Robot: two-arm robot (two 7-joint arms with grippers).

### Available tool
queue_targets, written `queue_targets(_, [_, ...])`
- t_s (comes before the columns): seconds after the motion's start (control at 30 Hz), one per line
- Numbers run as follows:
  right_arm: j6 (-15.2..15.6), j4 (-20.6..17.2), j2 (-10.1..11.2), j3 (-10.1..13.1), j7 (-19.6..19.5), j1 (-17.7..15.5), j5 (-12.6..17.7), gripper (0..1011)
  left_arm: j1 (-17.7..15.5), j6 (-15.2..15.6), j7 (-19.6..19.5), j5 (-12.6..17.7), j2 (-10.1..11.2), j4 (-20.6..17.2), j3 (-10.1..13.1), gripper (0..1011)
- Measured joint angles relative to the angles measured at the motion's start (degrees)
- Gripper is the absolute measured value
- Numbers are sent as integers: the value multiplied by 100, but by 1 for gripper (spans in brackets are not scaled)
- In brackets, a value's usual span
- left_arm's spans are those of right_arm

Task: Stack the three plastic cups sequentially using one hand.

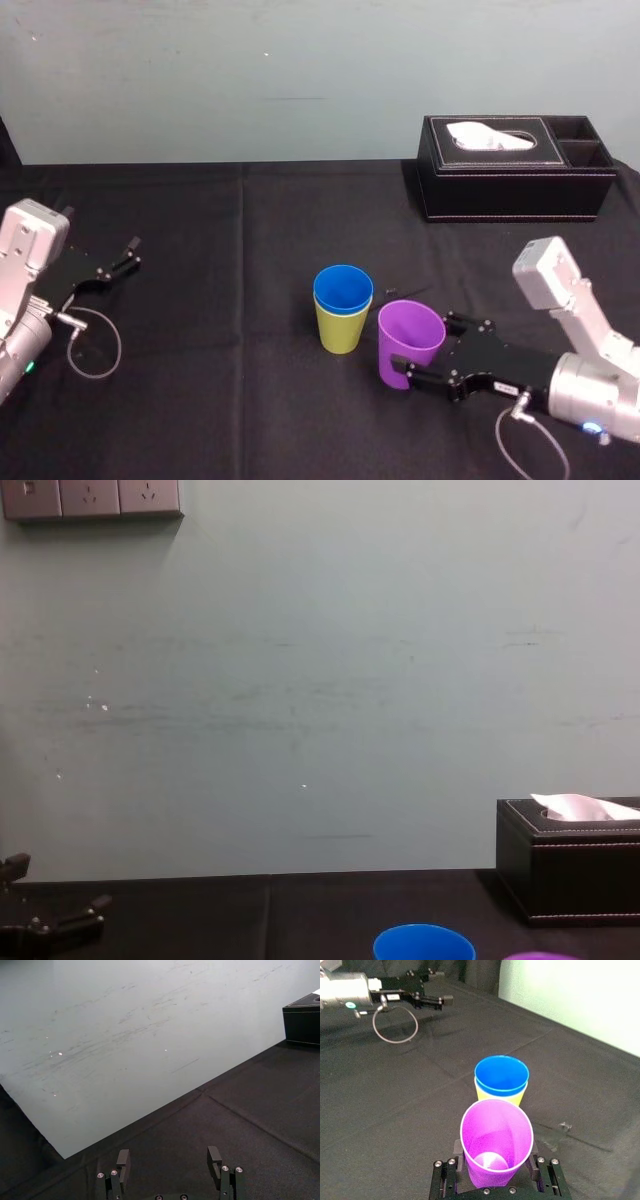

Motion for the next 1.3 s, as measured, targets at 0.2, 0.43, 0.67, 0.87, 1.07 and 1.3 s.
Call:
queue_targets(0.2, [37,-444,257,266,-48,-213,131,726,0,0,0,0,0,0,0,1010])
queue_targets(0.43, [96,-884,448,551,-134,-277,247,726,0,0,0,0,0,0,0,1010])
queue_targets(0.67, [209,-1046,384,559,-190,-44,263,726,0,0,0,0,0,0,0,1010])
queue_targets(0.87, [394,-963,122,293,-257,422,163,726,0,0,0,0,0,0,0,1010])
queue_targets(1.07, [552,-778,-132,13,-297,793,31,726,-1,0,0,0,0,0,0,1010])
queue_targets(1.3, [678,-553,-350,-210,-349,1071,-126,726,0,0,0,0,0,0,0,1010])
